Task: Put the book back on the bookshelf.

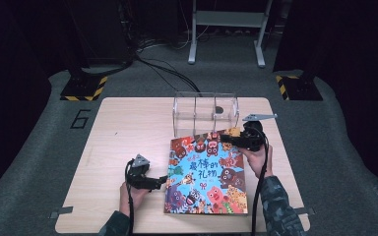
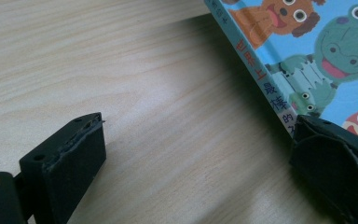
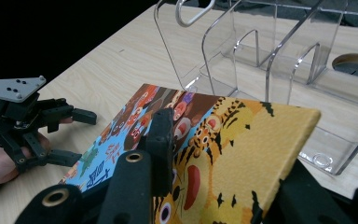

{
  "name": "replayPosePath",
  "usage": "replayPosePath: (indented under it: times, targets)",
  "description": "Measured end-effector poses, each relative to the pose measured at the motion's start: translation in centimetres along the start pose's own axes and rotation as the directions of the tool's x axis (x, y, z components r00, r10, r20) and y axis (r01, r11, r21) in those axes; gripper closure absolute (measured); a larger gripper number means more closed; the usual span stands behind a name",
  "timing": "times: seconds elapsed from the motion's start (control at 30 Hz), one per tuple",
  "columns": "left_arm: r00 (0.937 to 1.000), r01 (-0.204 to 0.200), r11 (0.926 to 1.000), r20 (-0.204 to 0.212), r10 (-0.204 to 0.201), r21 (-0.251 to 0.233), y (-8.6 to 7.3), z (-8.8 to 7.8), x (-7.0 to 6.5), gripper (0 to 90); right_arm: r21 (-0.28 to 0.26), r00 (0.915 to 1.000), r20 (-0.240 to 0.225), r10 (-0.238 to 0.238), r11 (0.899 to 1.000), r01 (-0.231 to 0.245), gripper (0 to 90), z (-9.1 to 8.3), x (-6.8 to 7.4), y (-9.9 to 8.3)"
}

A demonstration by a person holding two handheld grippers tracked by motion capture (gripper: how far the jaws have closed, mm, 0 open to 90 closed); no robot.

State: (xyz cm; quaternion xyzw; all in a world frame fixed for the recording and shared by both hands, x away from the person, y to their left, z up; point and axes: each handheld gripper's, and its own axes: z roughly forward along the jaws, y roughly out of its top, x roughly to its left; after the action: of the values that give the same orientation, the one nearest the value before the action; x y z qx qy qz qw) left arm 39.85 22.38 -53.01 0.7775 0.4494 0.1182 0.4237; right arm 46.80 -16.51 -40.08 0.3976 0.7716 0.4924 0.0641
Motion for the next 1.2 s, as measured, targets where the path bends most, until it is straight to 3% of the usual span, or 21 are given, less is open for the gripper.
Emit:
replayPosePath:
  times: [0.5, 1.2]
  targets:
    - [1.0000, 0.002, 1.0000, 0.003, -0.002, 0.000, 0.0, 0.0, 0.0, 3.4, -0.073, 0.9978, 0.044, -0.050, 0.996, 0.053, 65.3, -0.9, 0.4, 0.5]
    - [1.0000, 0.007, 1.0000, -0.001, -0.007, -0.006, 0.0, 0.0, 0.1, 3.3, -0.110, 0.9917, 0.070, -0.108, 0.987, 0.116, 64.3, -1.1, 1.0, 0.9]
